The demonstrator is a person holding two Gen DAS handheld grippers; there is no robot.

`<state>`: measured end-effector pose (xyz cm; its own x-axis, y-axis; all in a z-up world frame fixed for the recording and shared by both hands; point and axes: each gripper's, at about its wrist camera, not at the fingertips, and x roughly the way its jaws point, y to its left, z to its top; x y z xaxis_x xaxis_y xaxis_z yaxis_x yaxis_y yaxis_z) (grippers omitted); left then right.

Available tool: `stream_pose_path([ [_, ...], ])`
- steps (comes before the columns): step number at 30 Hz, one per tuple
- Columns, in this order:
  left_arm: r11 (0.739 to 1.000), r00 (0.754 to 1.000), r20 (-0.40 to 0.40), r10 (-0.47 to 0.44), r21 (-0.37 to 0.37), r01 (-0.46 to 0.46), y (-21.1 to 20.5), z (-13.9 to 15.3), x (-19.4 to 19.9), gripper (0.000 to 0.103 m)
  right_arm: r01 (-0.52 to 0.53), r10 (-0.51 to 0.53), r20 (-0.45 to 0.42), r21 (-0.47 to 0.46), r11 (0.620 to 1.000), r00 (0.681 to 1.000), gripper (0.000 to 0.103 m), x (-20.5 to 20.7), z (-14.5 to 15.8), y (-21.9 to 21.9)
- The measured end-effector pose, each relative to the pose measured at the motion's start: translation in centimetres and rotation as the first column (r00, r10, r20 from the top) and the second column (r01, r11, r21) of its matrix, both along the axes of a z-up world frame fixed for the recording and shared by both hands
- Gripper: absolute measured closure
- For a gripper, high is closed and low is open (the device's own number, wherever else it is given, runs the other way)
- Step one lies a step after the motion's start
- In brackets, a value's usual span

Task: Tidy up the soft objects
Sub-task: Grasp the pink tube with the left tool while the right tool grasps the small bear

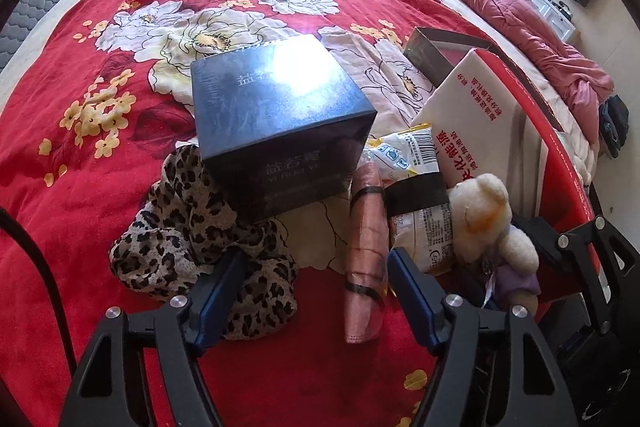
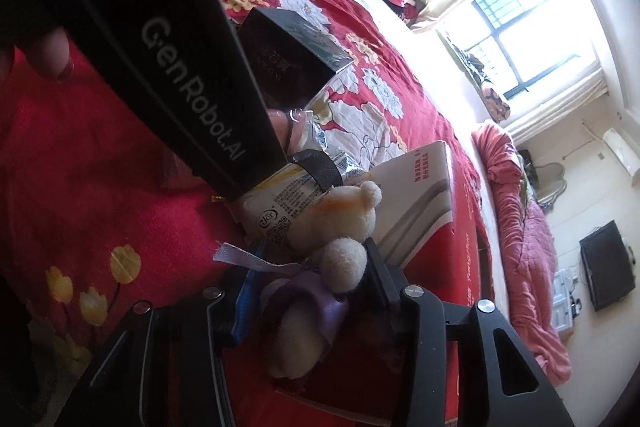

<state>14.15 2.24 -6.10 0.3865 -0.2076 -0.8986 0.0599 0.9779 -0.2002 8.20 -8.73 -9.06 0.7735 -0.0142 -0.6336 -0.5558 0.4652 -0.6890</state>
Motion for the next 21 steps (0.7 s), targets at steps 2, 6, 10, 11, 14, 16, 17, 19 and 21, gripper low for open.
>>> stream_pose_path([
  [2,1.0,1.0,-0.004,-0.005,-0.017,0.005,0.0,-0.2,0.2,0.034,-0.023,0.023,0.007,-0.017,1.0,1.0,0.065,0.0,-0.1,-0.2],
  [6,0.999,1.0,-0.007,-0.015,-0.052,0.014,0.0,-0.3,0.3,0.044,-0.077,0.079,0.028,-0.059,0.995,0.996,0.067,-0.2,-0.6,-0.8],
  [10,0.993,0.999,-0.022,-0.025,-0.114,0.022,-0.1,-0.6,0.6,0.058,-0.097,0.098,0.06,-0.022,0.995,0.993,0.068,-0.7,0.7,-1.7],
  [11,0.992,0.999,-0.027,-0.031,-0.124,0.027,-0.3,-0.8,0.6,0.063,-0.095,0.096,0.064,-0.017,0.995,0.993,0.068,-0.7,1.1,-2.0],
  [14,0.99,0.998,-0.024,-0.05,-0.136,0.046,-0.9,-0.9,0.6,0.08,-0.097,0.095,0.079,0.015,0.995,0.992,0.068,-0.7,1.8,-2.6],
  [16,0.99,0.998,-0.01,-0.064,-0.129,0.062,-1.5,-0.7,0.5,0.086,-0.099,0.096,0.091,0.028,0.995,0.991,0.067,-0.6,2.4,-2.9],
  [17,0.99,0.998,-0.003,-0.07,-0.122,0.07,-1.7,-0.6,0.4,0.089,-0.101,0.098,0.091,0.034,0.994,0.991,0.067,-0.6,2.5,-3.1],
  [19,0.99,0.997,0.016,-0.079,-0.119,0.081,-1.8,-0.4,0.1,0.09,-0.098,0.093,0.099,0.046,0.994,0.991,0.067,-0.3,2.8,-3.3],
  [21,0.989,0.998,0.02,-0.068,-0.131,0.07,-1.6,-0.3,-0.2,0.09,-0.092,0.085,0.098,0.067,0.993,0.992,0.067,-0.1,3.3,-3.9],
])
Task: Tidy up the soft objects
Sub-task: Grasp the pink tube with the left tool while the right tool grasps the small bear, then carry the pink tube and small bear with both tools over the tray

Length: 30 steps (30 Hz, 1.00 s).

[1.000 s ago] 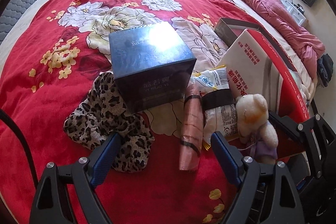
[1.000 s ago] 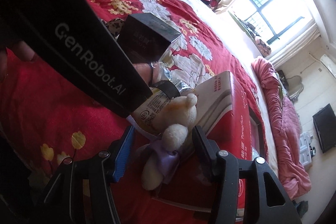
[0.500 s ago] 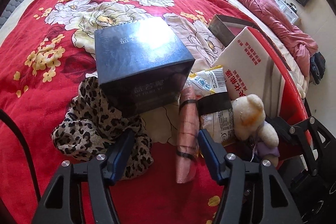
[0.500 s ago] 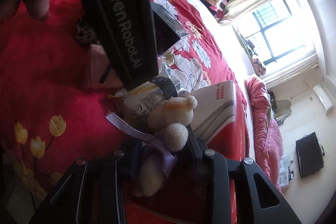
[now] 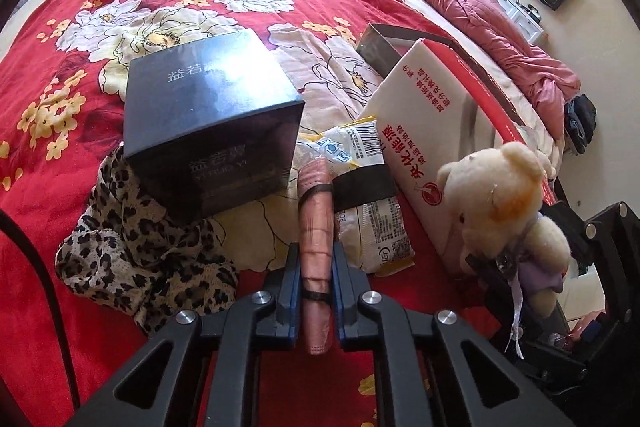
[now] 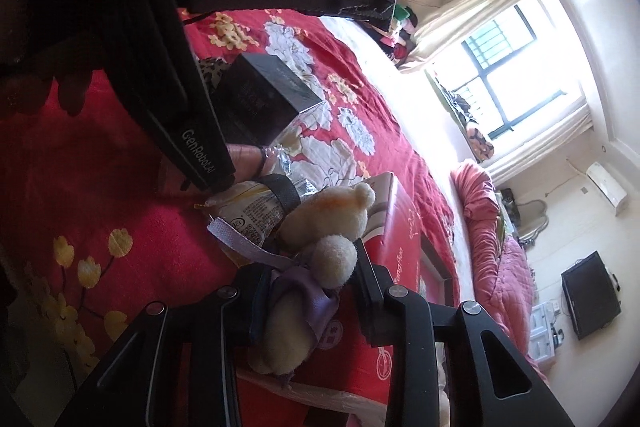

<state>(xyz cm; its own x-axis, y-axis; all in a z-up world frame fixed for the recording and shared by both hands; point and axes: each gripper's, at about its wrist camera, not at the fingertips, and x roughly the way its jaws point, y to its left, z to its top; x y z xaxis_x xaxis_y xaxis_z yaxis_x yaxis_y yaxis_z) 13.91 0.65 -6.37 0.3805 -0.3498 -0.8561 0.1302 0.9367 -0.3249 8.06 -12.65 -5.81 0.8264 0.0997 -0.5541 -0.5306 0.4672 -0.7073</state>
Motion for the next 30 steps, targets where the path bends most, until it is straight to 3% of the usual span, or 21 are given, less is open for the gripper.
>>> stream_pose_path([
  [14,0.992,0.99,0.072,0.122,-0.01,-0.122,1.9,4.3,-4.0,0.09,0.001,0.005,-0.034,0.169,0.986,0.999,0.067,-0.9,2.9,-1.0],
  [21,0.984,0.978,0.137,0.154,0.063,-0.164,1.4,7.0,-5.1,0.09,0.033,-0.011,-0.074,0.305,0.952,0.997,0.067,-1.7,5.6,-1.9],
  [30,0.978,0.967,0.197,0.162,0.099,-0.184,0.0,9.9,-6.1,0.09,0.06,-0.029,-0.075,0.444,0.894,0.997,0.067,-2.6,8.3,-3.9],
])
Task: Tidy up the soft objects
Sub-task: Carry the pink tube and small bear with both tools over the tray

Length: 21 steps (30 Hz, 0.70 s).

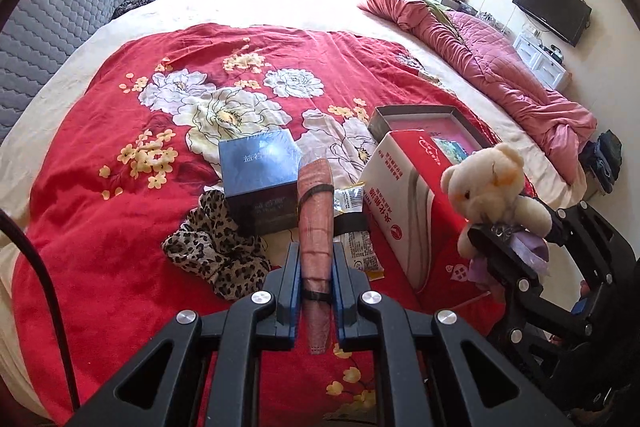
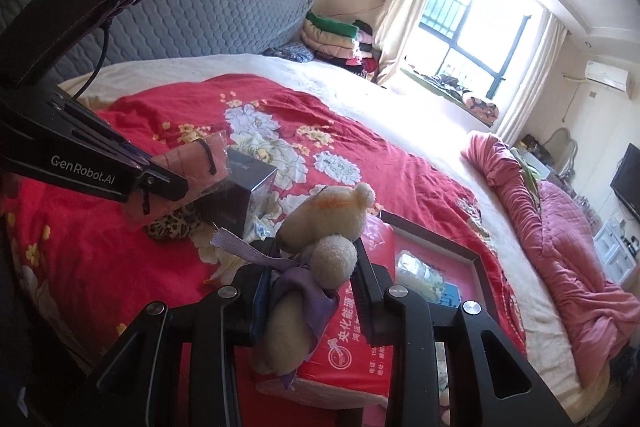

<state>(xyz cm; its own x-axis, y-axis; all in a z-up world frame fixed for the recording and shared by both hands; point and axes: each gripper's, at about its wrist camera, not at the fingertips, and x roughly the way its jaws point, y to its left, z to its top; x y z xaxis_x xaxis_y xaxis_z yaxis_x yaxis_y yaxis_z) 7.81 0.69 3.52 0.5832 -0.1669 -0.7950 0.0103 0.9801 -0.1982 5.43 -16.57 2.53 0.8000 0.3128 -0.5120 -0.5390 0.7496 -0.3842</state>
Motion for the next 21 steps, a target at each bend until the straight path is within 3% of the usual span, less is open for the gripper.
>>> stream_pose_path([
  [10,0.997,0.997,0.049,-0.062,0.04,0.06,-4.4,3.2,0.5,0.09,0.056,-0.06,0.018,0.137,0.989,0.998,0.067,0.2,2.8,-3.1],
  [21,0.986,0.986,0.079,-0.147,0.088,0.14,-11.0,5.3,2.2,0.09,0.184,-0.194,0.01,0.274,0.944,0.981,0.067,0.7,5.6,-9.2],
])
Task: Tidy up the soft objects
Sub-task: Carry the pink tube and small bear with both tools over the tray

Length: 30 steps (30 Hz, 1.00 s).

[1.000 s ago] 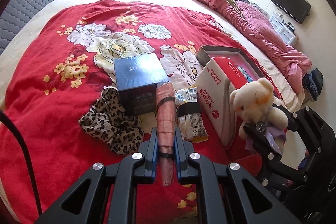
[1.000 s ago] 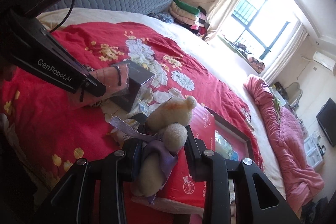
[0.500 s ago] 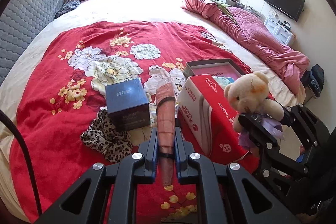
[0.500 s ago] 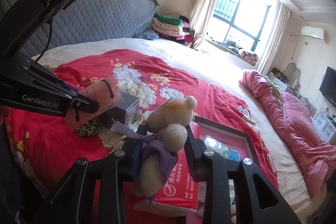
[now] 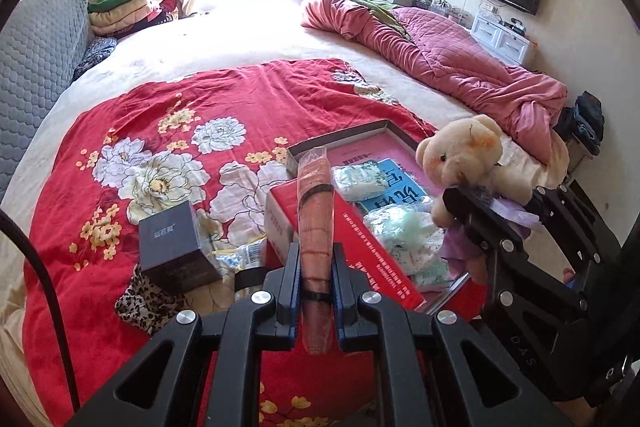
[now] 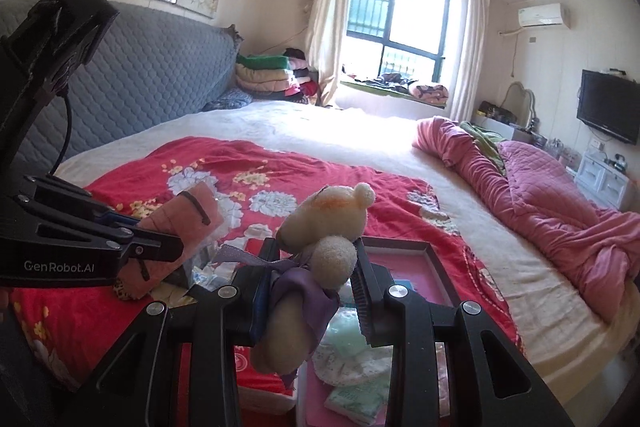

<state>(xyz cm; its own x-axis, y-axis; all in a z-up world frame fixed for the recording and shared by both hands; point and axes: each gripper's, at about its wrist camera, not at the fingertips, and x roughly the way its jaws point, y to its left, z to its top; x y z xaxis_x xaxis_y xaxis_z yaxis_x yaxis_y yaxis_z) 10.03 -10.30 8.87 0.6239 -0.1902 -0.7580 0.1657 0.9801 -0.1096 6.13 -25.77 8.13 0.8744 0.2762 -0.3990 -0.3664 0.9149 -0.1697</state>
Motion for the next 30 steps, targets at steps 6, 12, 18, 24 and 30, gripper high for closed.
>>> stream_pose_path([
  [6,1.0,0.999,0.01,-0.031,0.001,0.031,-3.1,0.8,1.3,0.09,0.071,-0.072,0.002,0.053,0.996,0.997,0.067,0.2,0.9,-3.4],
  [12,0.997,0.997,0.022,-0.078,0.011,0.078,-6.1,1.3,2.3,0.09,0.146,-0.147,-0.002,0.108,0.983,0.989,0.067,0.8,1.3,-6.8],
  [18,0.994,0.994,0.011,-0.111,0.003,0.111,-8.1,1.0,3.6,0.09,0.206,-0.206,-0.014,0.147,0.967,0.978,0.067,0.9,1.4,-9.7],
  [24,0.989,0.989,-0.012,-0.15,-0.002,0.15,-10.5,0.1,4.6,0.09,0.245,-0.243,-0.031,0.172,0.954,0.97,0.067,1.3,1.1,-11.5],
  [30,0.984,0.982,-0.058,-0.178,-0.004,0.178,-12.7,-1.7,5.7,0.09,0.273,-0.267,-0.055,0.19,0.943,0.962,0.067,1.9,0.6,-13.3],
])
